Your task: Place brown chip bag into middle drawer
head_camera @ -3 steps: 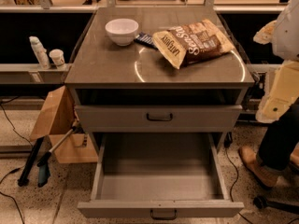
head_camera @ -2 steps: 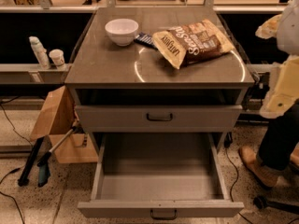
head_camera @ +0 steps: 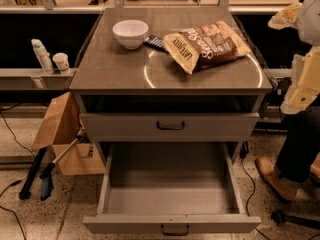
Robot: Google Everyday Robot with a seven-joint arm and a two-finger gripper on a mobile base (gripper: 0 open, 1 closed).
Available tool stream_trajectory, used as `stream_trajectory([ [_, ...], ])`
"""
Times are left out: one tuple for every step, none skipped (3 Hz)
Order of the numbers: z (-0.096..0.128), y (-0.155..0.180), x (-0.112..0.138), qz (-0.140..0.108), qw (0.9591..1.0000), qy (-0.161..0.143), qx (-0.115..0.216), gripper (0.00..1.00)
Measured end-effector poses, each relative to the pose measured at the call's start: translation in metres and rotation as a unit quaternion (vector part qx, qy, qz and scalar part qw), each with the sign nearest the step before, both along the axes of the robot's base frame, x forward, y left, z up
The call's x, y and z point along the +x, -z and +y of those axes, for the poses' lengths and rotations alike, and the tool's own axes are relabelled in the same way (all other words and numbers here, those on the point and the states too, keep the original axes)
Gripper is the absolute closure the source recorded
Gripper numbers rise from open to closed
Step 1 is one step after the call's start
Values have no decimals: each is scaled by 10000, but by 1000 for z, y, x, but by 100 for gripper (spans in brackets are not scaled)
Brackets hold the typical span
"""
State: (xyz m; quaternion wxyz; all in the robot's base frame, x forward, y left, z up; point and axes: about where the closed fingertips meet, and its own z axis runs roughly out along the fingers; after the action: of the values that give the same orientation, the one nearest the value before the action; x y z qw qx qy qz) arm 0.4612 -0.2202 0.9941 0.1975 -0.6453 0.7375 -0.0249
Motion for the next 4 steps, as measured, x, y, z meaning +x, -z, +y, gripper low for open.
stream_trajectory([
  [4,-1,17,-74,9995,-305,25,0],
  [7,-3,45,93,9995,-283,-58,0],
  [10,-6,72,119,9998,-156,-73,0],
  [23,-5,113,-23,10000,-27,-87,0],
])
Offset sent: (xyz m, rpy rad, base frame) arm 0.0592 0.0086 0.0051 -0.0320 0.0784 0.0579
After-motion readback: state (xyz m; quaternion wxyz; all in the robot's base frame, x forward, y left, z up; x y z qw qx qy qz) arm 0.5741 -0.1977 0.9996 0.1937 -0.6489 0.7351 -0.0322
